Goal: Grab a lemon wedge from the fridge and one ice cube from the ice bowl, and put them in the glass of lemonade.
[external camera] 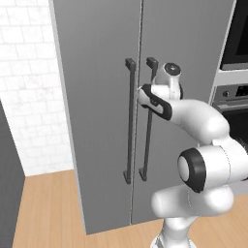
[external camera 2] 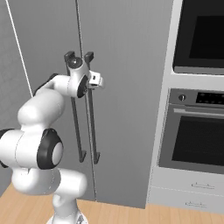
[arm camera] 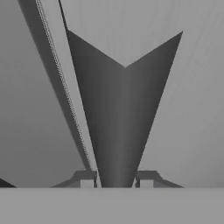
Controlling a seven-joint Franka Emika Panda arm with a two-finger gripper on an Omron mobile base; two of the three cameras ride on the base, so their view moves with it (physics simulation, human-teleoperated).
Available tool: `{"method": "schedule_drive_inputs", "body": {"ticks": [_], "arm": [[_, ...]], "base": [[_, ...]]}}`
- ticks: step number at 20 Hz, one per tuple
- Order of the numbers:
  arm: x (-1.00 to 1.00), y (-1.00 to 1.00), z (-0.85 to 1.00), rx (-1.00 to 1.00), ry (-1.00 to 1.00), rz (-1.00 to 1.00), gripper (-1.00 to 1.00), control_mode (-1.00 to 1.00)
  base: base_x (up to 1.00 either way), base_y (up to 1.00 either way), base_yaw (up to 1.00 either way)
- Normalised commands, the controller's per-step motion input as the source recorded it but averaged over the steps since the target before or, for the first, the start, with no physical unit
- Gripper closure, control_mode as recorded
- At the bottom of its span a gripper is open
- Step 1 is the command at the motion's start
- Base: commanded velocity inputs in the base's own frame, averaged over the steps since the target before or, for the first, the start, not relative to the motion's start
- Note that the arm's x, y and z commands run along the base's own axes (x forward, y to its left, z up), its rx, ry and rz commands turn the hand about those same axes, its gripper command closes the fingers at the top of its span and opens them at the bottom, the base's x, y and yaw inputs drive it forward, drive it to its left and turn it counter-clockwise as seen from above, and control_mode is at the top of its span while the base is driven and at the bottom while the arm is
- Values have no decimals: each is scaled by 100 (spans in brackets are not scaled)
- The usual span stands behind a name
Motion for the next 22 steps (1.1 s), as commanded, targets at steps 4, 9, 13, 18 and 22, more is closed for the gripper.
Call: {"method": "schedule_drive_inputs", "body": {"ticks": [4,9,13,18,22], "arm": [[0,-42,0,0,0,0,100,-100],[-22,-79,3,0,-1,0,100,-100],[-79,-95,7,1,-3,0,100,-100],[-92,-99,4,3,-5,0,100,-100],[-86,-99,7,3,-3,0,100,-100]], "base": [[0,0,0],[0,0,0],[0,0,0],[0,0,0],[0,0,0]]}}
